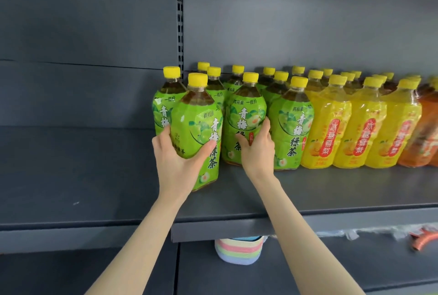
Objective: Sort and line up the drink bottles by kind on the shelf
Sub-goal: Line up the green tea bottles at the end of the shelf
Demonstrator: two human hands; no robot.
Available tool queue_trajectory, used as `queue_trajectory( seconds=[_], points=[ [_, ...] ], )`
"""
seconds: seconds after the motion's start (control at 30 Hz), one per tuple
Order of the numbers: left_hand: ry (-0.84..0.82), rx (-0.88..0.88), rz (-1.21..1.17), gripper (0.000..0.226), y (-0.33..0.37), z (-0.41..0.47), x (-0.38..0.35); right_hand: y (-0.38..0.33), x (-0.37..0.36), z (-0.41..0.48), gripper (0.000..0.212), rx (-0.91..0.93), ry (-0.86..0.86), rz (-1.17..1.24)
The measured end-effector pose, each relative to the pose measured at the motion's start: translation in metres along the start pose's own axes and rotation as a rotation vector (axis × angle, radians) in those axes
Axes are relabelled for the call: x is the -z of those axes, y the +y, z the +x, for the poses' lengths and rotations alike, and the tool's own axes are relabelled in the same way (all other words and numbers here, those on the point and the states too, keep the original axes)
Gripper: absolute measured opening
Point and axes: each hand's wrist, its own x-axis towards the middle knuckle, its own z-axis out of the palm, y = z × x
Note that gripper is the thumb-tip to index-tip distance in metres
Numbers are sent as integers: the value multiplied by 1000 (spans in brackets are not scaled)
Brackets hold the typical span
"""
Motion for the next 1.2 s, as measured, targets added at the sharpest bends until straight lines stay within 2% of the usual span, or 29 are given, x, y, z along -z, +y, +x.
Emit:
queue_trajectory(
  seconds=[0.2, 0.77, 0.9, 1.2],
  points=[
    [12, -13, 33, 95, -3, 0, -2, 10, -1, 17, 67, -29, -60, 109],
    [25, -4, 88, 102, -2, -1, -4, 20, -13, 46, 72, -80, -245, 278],
    [29, -11, 78, 105, -1, -2, -3, 20, -18, 49, 72, -77, -222, 202],
    [51, -57, 61, 86, -1, -4, -2, 19, -25, 45, 69, 82, -26, 36]
  ],
)
